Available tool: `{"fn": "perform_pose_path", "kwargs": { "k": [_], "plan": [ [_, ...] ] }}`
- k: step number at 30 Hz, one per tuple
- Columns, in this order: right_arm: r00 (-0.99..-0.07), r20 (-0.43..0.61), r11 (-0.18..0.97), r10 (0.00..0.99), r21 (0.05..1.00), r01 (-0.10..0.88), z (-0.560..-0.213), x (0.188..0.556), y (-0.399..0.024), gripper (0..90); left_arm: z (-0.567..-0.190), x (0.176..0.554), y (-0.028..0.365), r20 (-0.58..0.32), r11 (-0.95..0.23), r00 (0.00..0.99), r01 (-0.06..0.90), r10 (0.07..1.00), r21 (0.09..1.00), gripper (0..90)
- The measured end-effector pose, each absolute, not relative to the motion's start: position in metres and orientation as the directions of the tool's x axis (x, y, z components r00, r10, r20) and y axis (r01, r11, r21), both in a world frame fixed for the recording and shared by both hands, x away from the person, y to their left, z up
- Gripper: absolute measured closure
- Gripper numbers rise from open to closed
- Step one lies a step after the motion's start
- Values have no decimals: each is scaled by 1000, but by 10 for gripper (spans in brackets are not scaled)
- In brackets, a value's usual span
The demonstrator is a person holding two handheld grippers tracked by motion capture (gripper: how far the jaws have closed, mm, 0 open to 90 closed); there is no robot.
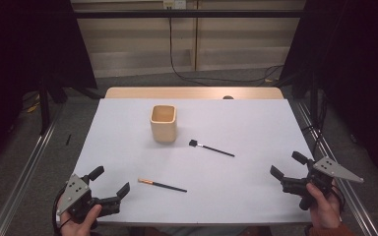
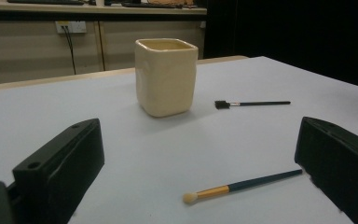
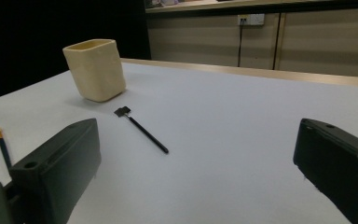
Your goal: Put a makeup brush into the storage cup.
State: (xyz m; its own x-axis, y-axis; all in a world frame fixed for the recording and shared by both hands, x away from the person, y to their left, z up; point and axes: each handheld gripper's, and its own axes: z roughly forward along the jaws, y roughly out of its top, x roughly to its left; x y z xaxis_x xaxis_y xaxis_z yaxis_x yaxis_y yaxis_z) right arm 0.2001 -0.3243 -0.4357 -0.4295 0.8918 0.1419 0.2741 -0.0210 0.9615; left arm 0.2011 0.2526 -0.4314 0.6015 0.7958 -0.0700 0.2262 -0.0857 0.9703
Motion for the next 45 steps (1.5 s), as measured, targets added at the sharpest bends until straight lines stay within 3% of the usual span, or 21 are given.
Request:
{"fn": "perform_pose_path", "kwargs": {
  "k": [22, 45],
  "plan": [
    [-469, 130, -2, 874, 965, 264, -435, 202, -318, 2, -423, 207, 254, -89, -94, 650, 242, 755, 966, 14],
    [-482, 145, -5, 864, 960, 281, -437, 203, -316, 2, -392, 233, 228, -16, -141, 723, 156, 691, 978, 22]
  ]
}}
